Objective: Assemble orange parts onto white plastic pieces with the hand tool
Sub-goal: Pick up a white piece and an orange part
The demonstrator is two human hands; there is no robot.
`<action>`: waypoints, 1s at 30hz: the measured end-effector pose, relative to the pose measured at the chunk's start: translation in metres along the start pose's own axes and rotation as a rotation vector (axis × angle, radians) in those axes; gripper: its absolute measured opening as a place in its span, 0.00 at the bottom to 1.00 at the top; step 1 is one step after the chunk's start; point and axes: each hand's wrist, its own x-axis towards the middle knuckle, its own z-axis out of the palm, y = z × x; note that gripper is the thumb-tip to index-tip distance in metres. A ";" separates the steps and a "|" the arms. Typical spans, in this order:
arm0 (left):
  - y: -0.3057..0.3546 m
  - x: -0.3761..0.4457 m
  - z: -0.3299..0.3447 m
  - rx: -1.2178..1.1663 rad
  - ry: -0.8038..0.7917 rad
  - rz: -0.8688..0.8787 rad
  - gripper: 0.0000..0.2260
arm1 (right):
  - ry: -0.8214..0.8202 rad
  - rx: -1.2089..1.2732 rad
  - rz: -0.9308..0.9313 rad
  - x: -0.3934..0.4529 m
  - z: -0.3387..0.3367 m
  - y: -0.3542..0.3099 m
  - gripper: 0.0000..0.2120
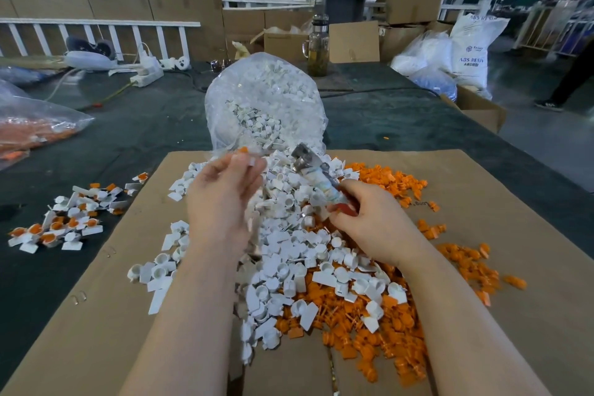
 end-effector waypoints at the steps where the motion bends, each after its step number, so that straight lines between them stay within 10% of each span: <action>1: 0.004 0.003 -0.005 -0.107 0.084 -0.037 0.03 | 0.038 -0.021 0.014 0.000 0.000 0.001 0.10; 7: 0.024 0.018 -0.038 -0.672 0.479 -0.129 0.10 | 0.254 -0.098 0.186 0.004 0.000 0.011 0.13; 19: 0.026 0.023 -0.051 -0.866 0.537 -0.058 0.13 | 0.163 -0.256 0.490 0.004 -0.006 0.027 0.07; 23: 0.021 0.023 -0.045 -0.603 0.408 -0.121 0.10 | 0.147 -0.321 0.478 0.005 -0.003 0.027 0.05; 30: -0.002 0.012 -0.012 0.603 -0.037 0.011 0.04 | 0.190 -0.437 0.426 0.007 0.008 0.028 0.05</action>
